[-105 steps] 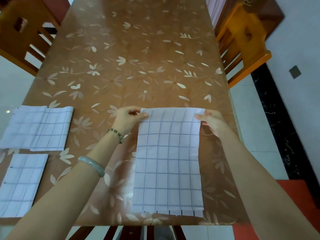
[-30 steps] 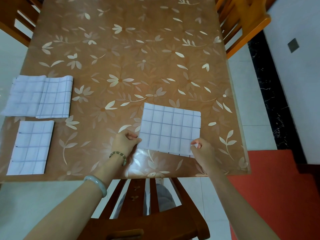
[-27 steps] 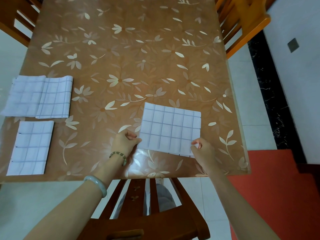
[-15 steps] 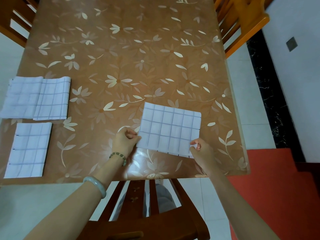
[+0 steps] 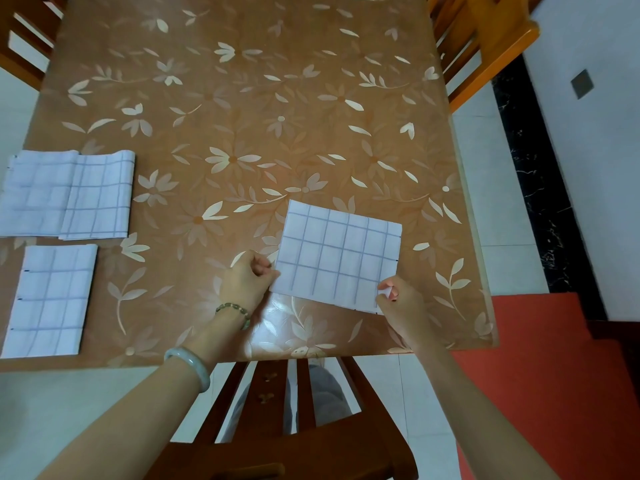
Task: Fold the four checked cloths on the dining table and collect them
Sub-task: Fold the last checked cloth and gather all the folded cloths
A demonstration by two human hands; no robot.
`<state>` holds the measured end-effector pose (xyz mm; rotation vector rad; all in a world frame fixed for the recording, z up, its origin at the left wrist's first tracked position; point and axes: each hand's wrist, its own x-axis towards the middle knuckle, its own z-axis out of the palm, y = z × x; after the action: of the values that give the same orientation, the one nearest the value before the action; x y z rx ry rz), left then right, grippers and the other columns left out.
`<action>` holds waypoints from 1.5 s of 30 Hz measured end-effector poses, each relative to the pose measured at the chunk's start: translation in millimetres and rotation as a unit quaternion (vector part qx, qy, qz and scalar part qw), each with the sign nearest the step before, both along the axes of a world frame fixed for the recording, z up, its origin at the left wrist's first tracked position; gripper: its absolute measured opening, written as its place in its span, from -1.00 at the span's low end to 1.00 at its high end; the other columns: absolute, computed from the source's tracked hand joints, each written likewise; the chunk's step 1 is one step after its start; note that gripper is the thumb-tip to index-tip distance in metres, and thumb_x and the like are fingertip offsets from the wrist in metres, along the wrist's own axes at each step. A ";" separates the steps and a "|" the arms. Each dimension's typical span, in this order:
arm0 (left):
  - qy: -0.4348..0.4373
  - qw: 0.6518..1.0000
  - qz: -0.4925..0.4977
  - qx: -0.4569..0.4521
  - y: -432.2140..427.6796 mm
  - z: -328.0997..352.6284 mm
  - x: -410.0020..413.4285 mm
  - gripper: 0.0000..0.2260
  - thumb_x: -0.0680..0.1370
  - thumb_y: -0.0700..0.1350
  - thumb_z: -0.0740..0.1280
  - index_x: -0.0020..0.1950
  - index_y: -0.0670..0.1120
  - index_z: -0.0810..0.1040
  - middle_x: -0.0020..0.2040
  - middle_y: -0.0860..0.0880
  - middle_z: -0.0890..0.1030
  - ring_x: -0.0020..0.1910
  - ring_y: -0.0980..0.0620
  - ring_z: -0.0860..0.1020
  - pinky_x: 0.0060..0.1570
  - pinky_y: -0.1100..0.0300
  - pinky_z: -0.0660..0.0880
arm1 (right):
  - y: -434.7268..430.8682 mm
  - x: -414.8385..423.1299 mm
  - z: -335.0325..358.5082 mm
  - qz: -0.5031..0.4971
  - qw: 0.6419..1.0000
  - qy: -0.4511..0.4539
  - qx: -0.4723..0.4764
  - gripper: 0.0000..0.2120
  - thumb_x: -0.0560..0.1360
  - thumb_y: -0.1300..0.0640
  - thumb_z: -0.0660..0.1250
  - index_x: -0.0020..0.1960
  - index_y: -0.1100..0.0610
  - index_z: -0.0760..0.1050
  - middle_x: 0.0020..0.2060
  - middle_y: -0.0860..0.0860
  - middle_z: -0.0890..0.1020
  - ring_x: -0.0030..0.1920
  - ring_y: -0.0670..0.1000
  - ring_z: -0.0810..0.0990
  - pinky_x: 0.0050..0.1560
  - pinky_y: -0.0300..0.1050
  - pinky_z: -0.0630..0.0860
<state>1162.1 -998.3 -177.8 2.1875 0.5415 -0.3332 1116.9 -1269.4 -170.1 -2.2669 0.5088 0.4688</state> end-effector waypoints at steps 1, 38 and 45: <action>-0.005 1.000 -0.005 0.004 0.0 -1.1 -0.6 -0.84 0.36 -0.10 0.48 -0.16 -0.01 0.53 -0.27 0.06 0.59 -0.19 0.11 0.55 -0.29 0.29 0.37 | -0.5 -0.1 -1.0 0.002 1.000 0.001 -0.002 -0.86 0.51 0.17 0.32 0.07 0.08 0.48 -0.16 -0.01 0.54 -0.21 -0.11 0.51 -0.30 -0.34 0.37; -0.258 0.809 -0.501 0.165 -2.4 -32.6 18.0 -0.50 0.18 -0.43 0.41 0.11 -0.22 0.50 0.19 -0.12 0.45 0.07 -0.09 0.44 -0.02 0.09 0.47 | 3.4 -7.5 -1.8 0.040 0.993 -0.019 -0.111 -0.75 0.45 0.17 0.40 0.13 0.13 0.53 0.02 0.07 0.55 -0.03 0.02 0.50 -0.09 -0.23 0.45; -0.285 0.807 -0.477 0.201 -19.3 -22.5 35.0 -0.66 0.22 -0.37 0.49 -0.09 -0.14 0.51 -0.17 -0.07 0.55 -0.20 -0.06 0.48 -0.21 0.17 0.24 | 38.5 33.6 3.6 0.076 0.960 -0.203 -0.178 -0.80 0.40 0.29 0.41 0.02 0.22 0.60 0.15 0.20 0.53 0.18 0.21 0.47 0.12 0.10 0.50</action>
<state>1197.1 -1017.6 -200.3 2.6527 -0.9560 -0.0425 1150.6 -1230.9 -166.5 -2.6682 0.2190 -0.0286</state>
